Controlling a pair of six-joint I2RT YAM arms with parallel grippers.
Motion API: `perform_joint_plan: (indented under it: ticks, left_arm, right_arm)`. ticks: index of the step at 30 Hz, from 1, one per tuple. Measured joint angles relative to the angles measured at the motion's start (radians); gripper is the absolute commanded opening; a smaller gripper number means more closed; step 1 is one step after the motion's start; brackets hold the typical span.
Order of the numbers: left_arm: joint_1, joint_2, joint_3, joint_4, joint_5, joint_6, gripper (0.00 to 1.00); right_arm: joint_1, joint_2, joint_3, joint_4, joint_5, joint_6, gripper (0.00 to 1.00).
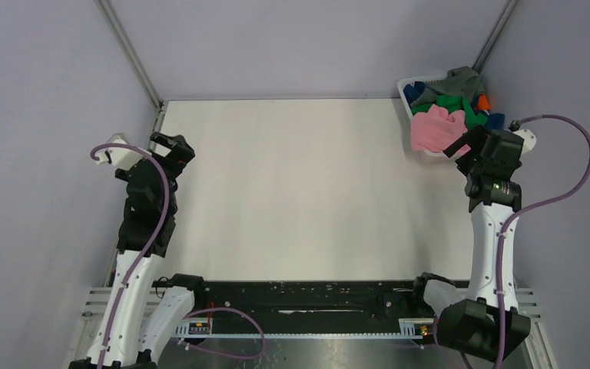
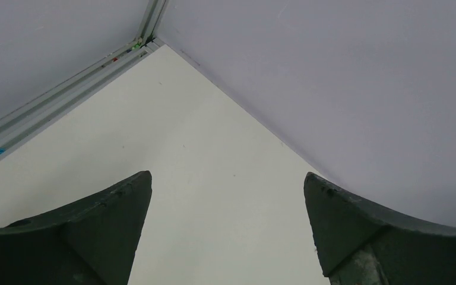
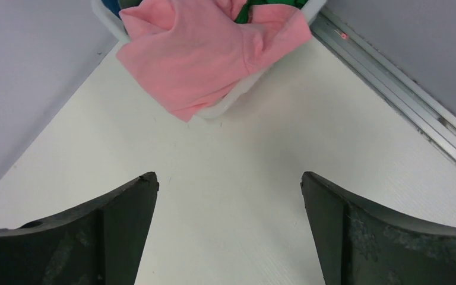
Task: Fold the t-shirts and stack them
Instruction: Grab crumpled tshirt from bin with the right arm
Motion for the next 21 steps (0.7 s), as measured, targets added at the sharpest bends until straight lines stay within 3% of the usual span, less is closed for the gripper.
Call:
perform_joint_plan:
  ticks: [6, 16, 19, 21]
  left_arm:
    - [0.000, 0.065, 0.022, 0.056, 0.014, 0.022, 0.99]
    - [0.000, 0.212, 0.082, 0.048, 0.013, 0.026, 0.99]
    - [0.000, 0.233, 0.084, 0.047, 0.013, 0.026, 0.99]
    - [0.000, 0.241, 0.084, 0.045, 0.013, 0.026, 0.99]
  right_arm:
    - [0.000, 0.123, 0.030, 0.091, -0.092, -0.092, 0.99]
    - [0.021, 0.732, 0.469, 0.112, -0.190, -0.174, 0.98]
    - [0.056, 0.835, 0.527, 0.084, -0.175, -0.201, 0.83]
    - [0.086, 0.878, 0.543, 0.075, -0.156, -0.218, 0.60]
